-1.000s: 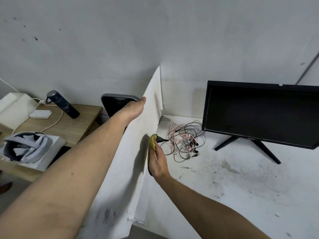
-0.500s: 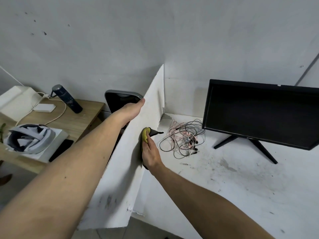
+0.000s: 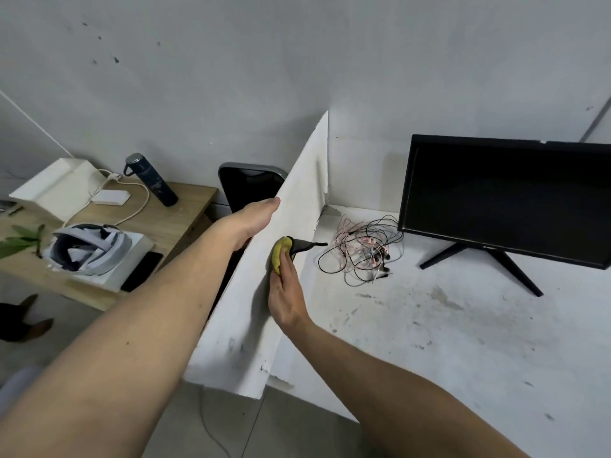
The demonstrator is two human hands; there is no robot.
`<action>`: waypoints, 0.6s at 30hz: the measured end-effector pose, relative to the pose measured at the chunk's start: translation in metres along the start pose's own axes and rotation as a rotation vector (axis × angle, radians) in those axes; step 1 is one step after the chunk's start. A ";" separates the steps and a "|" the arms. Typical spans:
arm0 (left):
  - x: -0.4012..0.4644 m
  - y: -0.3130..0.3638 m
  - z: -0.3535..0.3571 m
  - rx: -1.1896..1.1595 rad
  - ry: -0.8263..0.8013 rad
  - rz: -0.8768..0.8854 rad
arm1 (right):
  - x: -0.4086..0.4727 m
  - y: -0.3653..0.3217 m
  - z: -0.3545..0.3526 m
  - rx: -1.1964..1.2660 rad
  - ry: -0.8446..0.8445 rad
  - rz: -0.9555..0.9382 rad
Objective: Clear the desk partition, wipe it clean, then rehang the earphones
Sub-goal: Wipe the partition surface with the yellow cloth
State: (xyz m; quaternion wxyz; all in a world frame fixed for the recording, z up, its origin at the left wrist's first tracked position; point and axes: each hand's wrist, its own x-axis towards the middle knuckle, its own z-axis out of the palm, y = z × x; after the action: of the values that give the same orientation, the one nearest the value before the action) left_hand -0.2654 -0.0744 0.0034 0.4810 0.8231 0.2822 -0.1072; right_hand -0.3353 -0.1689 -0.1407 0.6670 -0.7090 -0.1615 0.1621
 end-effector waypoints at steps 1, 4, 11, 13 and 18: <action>-0.003 -0.003 0.001 0.007 -0.009 0.027 | -0.001 -0.005 0.001 0.010 0.018 0.016; -0.008 -0.013 0.005 -0.001 -0.003 0.080 | -0.011 -0.020 0.007 0.011 0.075 -0.069; -0.022 -0.033 -0.002 -0.101 0.014 0.047 | -0.020 -0.028 0.016 0.019 0.103 0.000; -0.026 -0.035 0.000 -0.106 0.029 0.042 | -0.032 -0.033 0.019 0.001 0.113 -0.076; -0.028 -0.035 0.006 -0.063 0.061 0.105 | -0.067 -0.018 0.033 -0.072 0.084 -0.131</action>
State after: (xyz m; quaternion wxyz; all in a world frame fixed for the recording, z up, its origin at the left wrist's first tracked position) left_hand -0.3078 -0.0769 -0.0126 0.5029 0.8241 0.2562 -0.0479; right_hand -0.4100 -0.1681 -0.1239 0.6563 -0.7267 -0.1853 0.0823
